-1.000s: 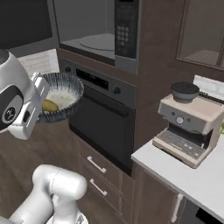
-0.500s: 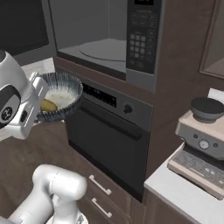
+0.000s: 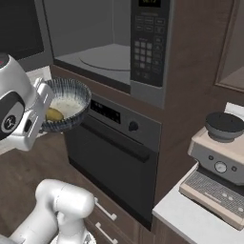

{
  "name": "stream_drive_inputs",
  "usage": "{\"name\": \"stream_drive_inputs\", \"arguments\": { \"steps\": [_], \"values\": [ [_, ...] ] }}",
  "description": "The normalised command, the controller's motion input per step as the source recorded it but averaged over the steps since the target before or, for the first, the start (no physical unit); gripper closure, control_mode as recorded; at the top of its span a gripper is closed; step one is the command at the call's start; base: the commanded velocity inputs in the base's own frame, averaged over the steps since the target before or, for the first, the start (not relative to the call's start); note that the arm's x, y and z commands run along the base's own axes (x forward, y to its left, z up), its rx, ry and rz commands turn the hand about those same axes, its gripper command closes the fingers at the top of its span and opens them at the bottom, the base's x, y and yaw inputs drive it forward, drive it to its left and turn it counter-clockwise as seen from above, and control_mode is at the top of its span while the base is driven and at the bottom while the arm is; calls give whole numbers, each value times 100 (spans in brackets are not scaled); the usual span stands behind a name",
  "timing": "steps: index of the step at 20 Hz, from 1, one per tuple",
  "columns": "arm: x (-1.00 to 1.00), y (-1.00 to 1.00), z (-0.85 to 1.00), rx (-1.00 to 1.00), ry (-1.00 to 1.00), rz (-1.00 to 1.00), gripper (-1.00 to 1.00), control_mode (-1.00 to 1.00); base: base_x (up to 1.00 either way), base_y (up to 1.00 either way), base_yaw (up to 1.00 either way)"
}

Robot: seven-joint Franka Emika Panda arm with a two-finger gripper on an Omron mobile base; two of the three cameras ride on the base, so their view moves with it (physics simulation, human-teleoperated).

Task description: Pick the potato from the sink and place it in the bowl. Then pick the bowl and place it in the microwave. Then close the microwave door and press the start button.

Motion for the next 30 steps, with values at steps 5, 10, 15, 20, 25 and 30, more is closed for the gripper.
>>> {"name": "stream_drive_inputs", "arguments": {
  "steps": [5, 10, 15, 20, 25, 30],
  "values": [
    [0, 0, 0, 0, 0, 0, 100, 100, 0, 5, -7],
    [-12, 5, 28, 0, -11, -1, 100, -100, 0, 4, -4],
    [-6, 12, 58, 0, -26, 0, 100, -100, 0, 0, 0],
    [54, 0, 51, 0, -7, 0, 100, -100, 0, 0, 0],
    [57, 0, 71, 0, -5, -2, 100, -100, 0, 0, 0],
    [87, -4, 36, 0, -6, -6, 100, -100, 0, 0, 0]
  ]
}}
